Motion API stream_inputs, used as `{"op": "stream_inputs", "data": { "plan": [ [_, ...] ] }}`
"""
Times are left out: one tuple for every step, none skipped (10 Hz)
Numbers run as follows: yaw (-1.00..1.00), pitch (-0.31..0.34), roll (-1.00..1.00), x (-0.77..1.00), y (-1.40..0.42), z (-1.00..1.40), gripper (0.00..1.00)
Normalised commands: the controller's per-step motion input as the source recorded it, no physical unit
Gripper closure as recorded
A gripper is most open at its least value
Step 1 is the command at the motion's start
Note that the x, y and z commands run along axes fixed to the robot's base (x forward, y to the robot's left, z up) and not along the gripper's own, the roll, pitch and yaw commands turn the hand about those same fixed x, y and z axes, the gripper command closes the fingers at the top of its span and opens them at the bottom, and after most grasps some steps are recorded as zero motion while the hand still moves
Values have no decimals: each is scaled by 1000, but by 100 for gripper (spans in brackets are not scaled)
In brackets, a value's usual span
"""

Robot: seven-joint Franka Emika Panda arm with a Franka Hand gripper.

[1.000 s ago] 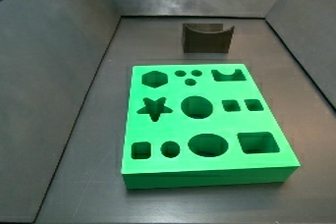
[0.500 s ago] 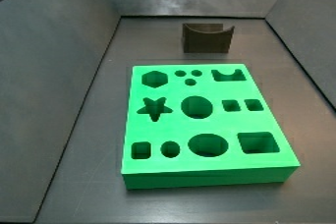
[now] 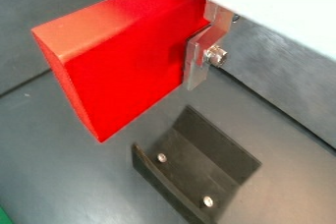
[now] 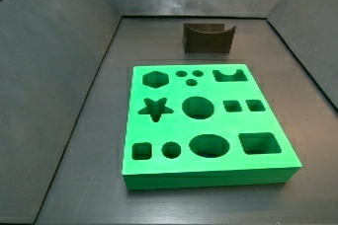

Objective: Pick up the double-square object. Move up. Rotate the double-square object. Place the double-square object on the fixture. Regrasp the double-square object. Move to above the board. Insert the double-square object.
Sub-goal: Place the double-square object on the fixture.

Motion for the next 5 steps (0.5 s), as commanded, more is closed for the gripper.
{"op": "stream_inputs", "data": {
  "plan": [
    [37,101,-12,1000,-51,-22,100],
    [144,282,-1000,781,432,185,100],
    [134,290,-1000,655,433,189,100],
    [83,288,-1000,548,280,99,100],
    [63,285,-1000,480,164,35,100]
  ]
}}
